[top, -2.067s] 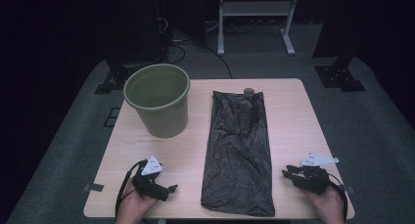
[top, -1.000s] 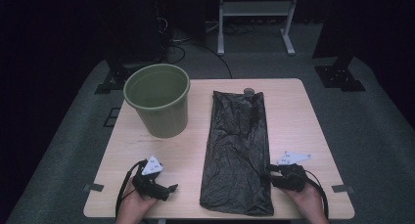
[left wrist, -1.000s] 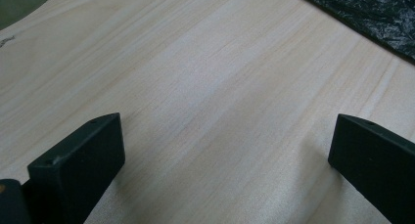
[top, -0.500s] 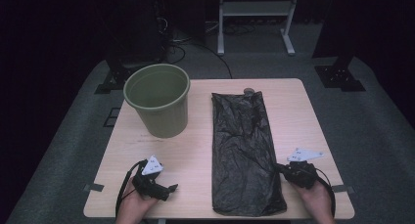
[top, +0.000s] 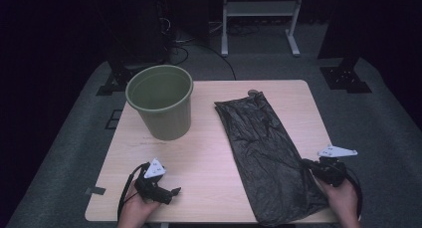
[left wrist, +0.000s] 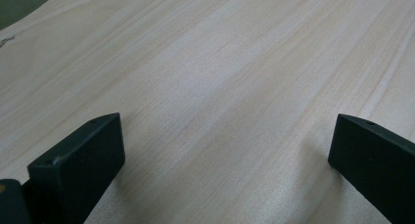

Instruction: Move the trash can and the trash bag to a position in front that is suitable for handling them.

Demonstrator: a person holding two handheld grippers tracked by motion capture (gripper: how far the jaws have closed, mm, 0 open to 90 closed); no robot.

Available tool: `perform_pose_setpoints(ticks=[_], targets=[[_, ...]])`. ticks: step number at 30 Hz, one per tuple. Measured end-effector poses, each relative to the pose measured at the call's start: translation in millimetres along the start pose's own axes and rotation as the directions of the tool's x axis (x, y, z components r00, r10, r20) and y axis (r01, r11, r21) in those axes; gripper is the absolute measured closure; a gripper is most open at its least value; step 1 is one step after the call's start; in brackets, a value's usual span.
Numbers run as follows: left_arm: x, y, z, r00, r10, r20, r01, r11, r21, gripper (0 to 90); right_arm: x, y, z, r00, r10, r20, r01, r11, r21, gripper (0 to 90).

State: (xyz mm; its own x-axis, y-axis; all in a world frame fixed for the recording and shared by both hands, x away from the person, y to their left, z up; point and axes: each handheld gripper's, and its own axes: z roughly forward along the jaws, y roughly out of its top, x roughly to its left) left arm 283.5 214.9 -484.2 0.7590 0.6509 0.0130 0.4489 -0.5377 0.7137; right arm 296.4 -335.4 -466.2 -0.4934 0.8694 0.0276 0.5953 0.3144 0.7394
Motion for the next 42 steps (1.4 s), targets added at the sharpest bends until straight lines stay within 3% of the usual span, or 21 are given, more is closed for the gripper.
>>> perform_pose_setpoints(ticks=[8, 9, 10, 13, 14, 18, 21, 22, 25, 27, 30, 33, 34, 42], targets=[[0.0, 0.0, 0.0, 1.0000, 0.000, 0.000, 0.000, 1.0000, 0.000, 0.0, -20.5, -9.1, -8.6, 0.9985, 0.045, 0.031, -0.045, 0.999, -0.001, 89.5], [0.0, 0.0, 0.0, 1.0000, 0.000, 0.000, 0.000, 1.0000, 0.000, 0.0, -21.3, -9.8, -9.0, 0.9984, 0.046, 0.032, -0.046, 0.999, -0.001, 87.2], [0.0, 0.0, 0.0, 1.0000, 0.000, 0.000, 0.000, 1.0000, 0.000, 0.0, -20.7, -9.4, -10.6, 0.9982, 0.043, 0.042, -0.043, 0.999, -0.007, 78.0], [0.0, 0.0, 0.0, 1.0000, 0.000, 0.000, 0.000, 1.0000, 0.000, 0.0, -18.2, -7.0, -13.2, 0.9981, 0.040, 0.047, -0.039, 0.999, -0.019, 70.4], [0.0, 0.0, 0.0, 1.0000, 0.000, 0.000, 0.000, 1.0000, 0.000, 0.0, -16.9, -5.9, -14.0, 0.9986, 0.034, 0.042, -0.033, 0.999, -0.025, 63.8], [0.0, 0.0, 0.0, 1.0000, 0.000, 0.000, 0.000, 1.0000, 0.000, 0.0, -10.3, -1.1, -13.6, 0.9993, 0.025, 0.027, -0.024, 0.999, -0.031, 52.7], [0.0, 0.0, 0.0, 1.0000, 0.000, 0.000, 0.000, 1.0000, 0.000, 0.0, 2.2, 7.0, -12.8, 1.0000, 0.007, 0.001, -0.007, 0.999, -0.036, 40.3], [0.0, 0.0, 0.0, 1.0000, 0.000, 0.000, 0.000, 1.0000, 0.000, 0.0, 2.2, 7.0, -12.8, 1.0000, 0.007, 0.001, -0.007, 0.999, -0.036, 40.3], [0.0, 0.0, 0.0, 1.0000, 0.000, 0.000, 0.000, 1.0000, 0.000, 0.0, 14.8, 16.0, -9.6, 0.9976, 0.019, -0.067, -0.022, 0.999, -0.043, 26.9], [0.0, 0.0, 0.0, 1.0000, 0.000, 0.000, 0.000, 1.0000, 0.000, 0.0, 16.5, 17.2, -8.4, 0.9968, 0.021, -0.077, -0.024, 0.999, -0.040, 25.3], [0.2, 0.1, 0.1, 1.0000, 0.002, 0.001, -0.002, 1.0000, 0.000, 0.0, 27.6, 21.8, 1.6, 0.9948, -0.013, -0.101, 0.011, 1.000, -0.021, 9.0], [0.3, 0.2, 0.3, 1.0000, 0.003, 0.002, -0.003, 1.0000, 0.000, 0.0, 34.4, 23.1, 6.7, 0.9948, -0.037, -0.094, 0.036, 0.999, -0.018, 7.7], [0.3, 0.2, 0.3, 1.0000, 0.003, 0.002, -0.003, 1.0000, 0.000, 0.0, 40.0, 24.6, 12.8, 0.9944, -0.051, -0.093, 0.051, 0.999, -0.004, 1.7], [0.6, 0.3, 0.1, 1.0000, 0.000, 0.002, 0.000, 1.0000, 0.000, 0.0, 49.8, 19.6, 36.2, 0.9917, -0.100, -0.081, 0.105, 0.993, 0.061, 0.0]])
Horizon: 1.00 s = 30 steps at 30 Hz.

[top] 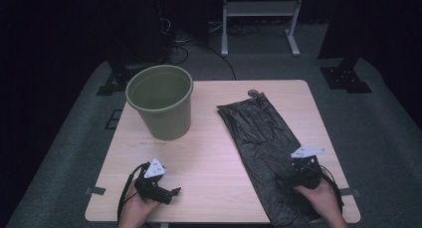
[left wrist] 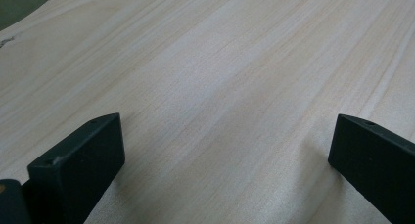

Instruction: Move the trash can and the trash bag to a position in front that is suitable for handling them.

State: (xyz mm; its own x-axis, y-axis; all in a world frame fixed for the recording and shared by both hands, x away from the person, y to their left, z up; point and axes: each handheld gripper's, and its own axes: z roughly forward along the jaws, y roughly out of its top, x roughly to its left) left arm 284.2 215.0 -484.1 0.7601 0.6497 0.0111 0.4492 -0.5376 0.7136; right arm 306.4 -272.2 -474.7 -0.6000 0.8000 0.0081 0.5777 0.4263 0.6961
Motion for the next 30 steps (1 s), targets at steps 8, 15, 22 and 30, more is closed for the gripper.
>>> perform_pose_setpoints(ticks=[8, 15, 22, 30], targets=[[4.2, -1.3, -2.2, 0.9992, -0.037, 0.014, 0.037, 0.9992, -0.013, 0.0, 2.9, -3.9, 9.7, 1.0000, -0.003, 0.006, 0.003, 1.000, 0.023, 0.0], [7.7, 0.2, -8.7, 0.9987, -0.051, 0.005, 0.051, 0.9985, -0.021, 0.0, 2.7, -8.8, 10.2, 0.9999, 0.010, 0.009, -0.010, 1.000, -0.019, 0.0], [8.0, 6.2, -19.1, 0.9983, -0.057, -0.007, 0.057, 0.9975, -0.042, 0.0, 2.9, -9.8, 9.1, 0.9999, 0.012, 0.009, -0.011, 1.000, -0.018, 0.0], [10.7, 17.9, -34.9, 0.9973, -0.069, -0.026, 0.067, 0.9952, -0.071, 0.0, 2.9, -9.8, 9.1, 0.9999, 0.012, 0.009, -0.012, 1.000, -0.018, 0.0]])
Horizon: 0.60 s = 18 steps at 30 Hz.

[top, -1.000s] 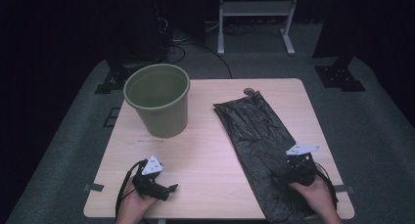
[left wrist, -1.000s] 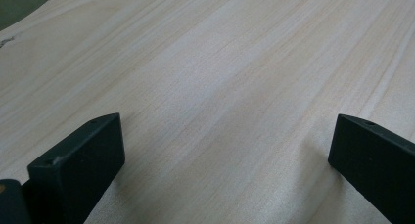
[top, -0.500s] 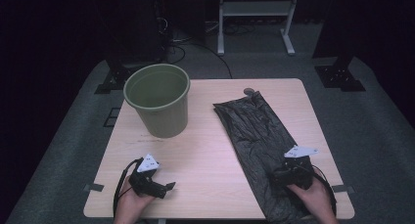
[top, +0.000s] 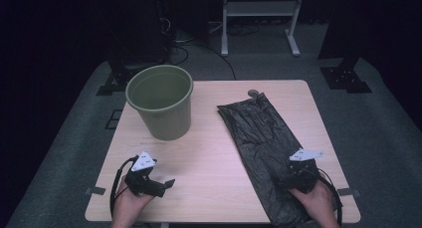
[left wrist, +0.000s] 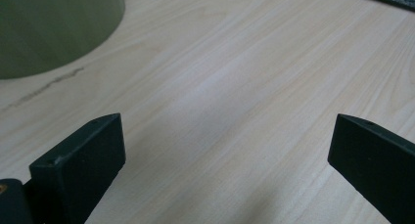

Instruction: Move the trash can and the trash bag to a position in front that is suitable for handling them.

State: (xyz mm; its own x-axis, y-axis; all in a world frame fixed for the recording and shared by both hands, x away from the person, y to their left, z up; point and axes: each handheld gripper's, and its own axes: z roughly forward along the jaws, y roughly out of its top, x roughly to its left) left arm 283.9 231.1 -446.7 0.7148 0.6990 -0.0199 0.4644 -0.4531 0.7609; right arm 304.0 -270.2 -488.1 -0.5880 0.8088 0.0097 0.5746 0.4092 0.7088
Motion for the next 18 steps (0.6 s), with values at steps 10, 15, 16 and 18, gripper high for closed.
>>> perform_pose_setpoints(ticks=[10, 15, 16, 18], targets=[[7.1, 25.9, -29.0, 0.9997, -0.026, -0.004, 0.026, 0.9995, -0.020, 0.0, -0.1, 0.0, 0.0, 1.0000, -0.001, 0.000, 0.001, 1.000, 0.000, 0.0], [11.4, 36.9, -37.7, 0.9996, -0.027, -0.005, 0.027, 0.9989, -0.039, 0.0, 0.0, 0.0, 0.0, 1.0000, 0.000, 0.000, 0.000, 1.000, 0.000, 0.0], [12.2, 38.9, -39.2, 0.9996, -0.029, -0.004, 0.029, 0.9988, -0.039, 0.0, 0.0, 0.0, 0.0, 1.0000, 0.000, 0.000, 0.000, 1.000, 0.000, 0.0], [14.6, 47.1, -44.2, 0.9995, -0.030, -0.009, 0.030, 0.9985, -0.045, 0.0, 0.0, 0.0, 0.0, 1.0000, 0.000, 0.000, 0.000, 1.000, 0.000, 0.0]])
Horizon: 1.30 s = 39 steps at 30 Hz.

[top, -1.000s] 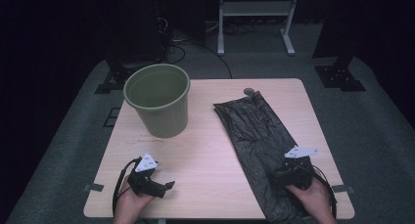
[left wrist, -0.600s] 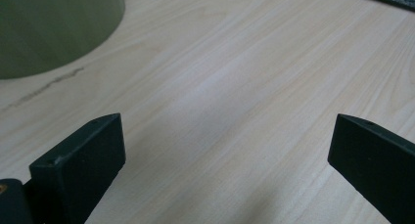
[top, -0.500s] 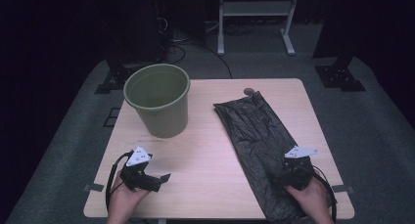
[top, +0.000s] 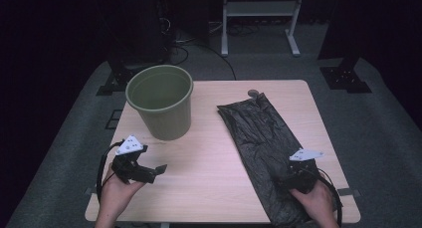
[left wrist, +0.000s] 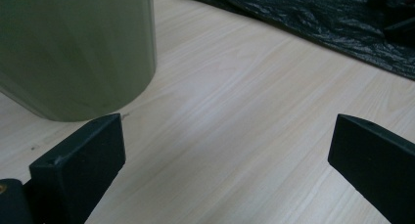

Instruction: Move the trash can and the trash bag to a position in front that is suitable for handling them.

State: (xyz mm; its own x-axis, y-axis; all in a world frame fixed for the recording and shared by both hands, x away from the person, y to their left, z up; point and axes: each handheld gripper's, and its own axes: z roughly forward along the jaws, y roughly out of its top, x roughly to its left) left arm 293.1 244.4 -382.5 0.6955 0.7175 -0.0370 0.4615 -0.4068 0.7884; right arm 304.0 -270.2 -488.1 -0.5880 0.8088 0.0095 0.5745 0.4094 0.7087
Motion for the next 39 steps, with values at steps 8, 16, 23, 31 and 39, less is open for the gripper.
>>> perform_pose_setpoints(ticks=[8, 16, 23, 31, 39], targets=[[9.0, 18.3, -9.2, 0.9998, -0.017, 0.008, 0.017, 0.9997, -0.017, 0.0, 0.0, 0.0, 0.0, 1.0000, 0.000, 0.000, 0.000, 1.000, 0.000, 0.0], [22.3, 39.7, -19.1, 0.9994, -0.032, -0.011, 0.031, 0.9987, -0.040, 0.0, -0.1, 0.0, 0.1, 1.0000, -0.001, 0.000, 0.001, 1.000, 0.000, 0.0], [27.6, 55.6, -23.1, 0.9992, -0.029, -0.029, 0.028, 0.9987, -0.042, 0.0, -0.1, 0.0, 0.1, 1.0000, -0.001, -0.001, 0.001, 1.000, 0.000, 0.0], [31.0, 80.3, -23.2, 0.9997, -0.007, -0.023, 0.005, 0.9978, -0.066, 0.0, -0.1, 0.0, 0.1, 1.0000, -0.001, -0.001, 0.001, 1.000, 0.000, 0.0], [35.6, 99.3, -18.6, 0.9997, 0.012, -0.021, -0.013, 0.9971, -0.075, 5.9, -0.1, 0.0, 0.1, 1.0000, -0.001, -0.001, 0.001, 1.000, -0.001, 0.0]])
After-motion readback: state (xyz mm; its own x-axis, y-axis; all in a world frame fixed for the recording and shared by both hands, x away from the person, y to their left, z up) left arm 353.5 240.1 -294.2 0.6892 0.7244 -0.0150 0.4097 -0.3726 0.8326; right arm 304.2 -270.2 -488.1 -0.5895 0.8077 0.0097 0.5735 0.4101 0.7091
